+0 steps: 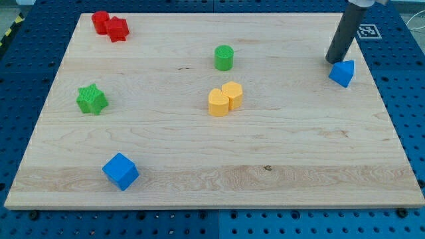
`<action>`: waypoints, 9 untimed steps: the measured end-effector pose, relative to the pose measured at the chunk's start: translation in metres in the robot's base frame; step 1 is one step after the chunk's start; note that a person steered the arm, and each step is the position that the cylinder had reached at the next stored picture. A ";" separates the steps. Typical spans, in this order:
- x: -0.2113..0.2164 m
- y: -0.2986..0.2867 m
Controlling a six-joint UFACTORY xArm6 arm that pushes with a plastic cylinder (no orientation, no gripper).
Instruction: Slide the blue triangle down and right
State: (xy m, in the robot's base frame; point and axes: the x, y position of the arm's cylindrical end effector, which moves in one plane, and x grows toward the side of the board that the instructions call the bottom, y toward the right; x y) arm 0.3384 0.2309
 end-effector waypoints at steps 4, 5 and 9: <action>0.033 -0.017; 0.049 -0.017; 0.055 -0.002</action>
State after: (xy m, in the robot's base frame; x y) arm 0.3930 0.2286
